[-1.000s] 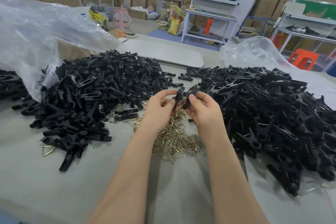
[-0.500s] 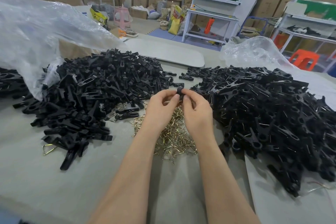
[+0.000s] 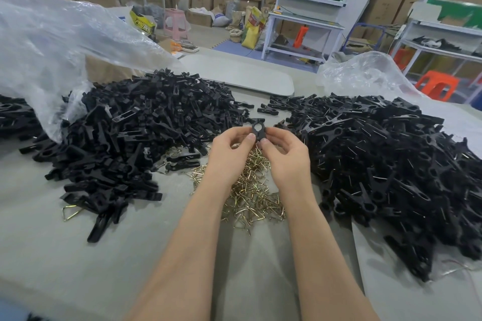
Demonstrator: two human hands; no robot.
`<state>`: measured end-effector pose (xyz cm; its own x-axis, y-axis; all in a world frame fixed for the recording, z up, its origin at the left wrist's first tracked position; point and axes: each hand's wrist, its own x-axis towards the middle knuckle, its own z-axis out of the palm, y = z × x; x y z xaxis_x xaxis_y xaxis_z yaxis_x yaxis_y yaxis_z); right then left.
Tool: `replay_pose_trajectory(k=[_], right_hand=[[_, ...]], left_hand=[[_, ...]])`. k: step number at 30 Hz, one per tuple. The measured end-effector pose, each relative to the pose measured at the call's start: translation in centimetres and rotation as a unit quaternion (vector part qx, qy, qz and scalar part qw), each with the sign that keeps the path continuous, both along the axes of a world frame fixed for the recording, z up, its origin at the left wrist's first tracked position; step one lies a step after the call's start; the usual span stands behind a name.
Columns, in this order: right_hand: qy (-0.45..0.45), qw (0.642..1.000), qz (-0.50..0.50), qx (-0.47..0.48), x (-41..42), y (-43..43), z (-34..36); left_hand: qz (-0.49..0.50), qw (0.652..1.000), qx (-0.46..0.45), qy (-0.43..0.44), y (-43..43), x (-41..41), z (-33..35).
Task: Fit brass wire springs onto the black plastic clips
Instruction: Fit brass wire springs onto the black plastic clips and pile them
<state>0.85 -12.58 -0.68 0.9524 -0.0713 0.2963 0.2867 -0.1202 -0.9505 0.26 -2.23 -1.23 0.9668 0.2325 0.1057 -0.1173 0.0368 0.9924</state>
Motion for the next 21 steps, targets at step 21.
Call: replay_pose_trajectory(k=[21], right_hand=[[0.043, 0.996, 0.025, 0.08, 0.1, -0.48, 0.02]], left_hand=[[-0.02, 0.999, -0.039, 0.031, 0.67, 0.02, -0.08]])
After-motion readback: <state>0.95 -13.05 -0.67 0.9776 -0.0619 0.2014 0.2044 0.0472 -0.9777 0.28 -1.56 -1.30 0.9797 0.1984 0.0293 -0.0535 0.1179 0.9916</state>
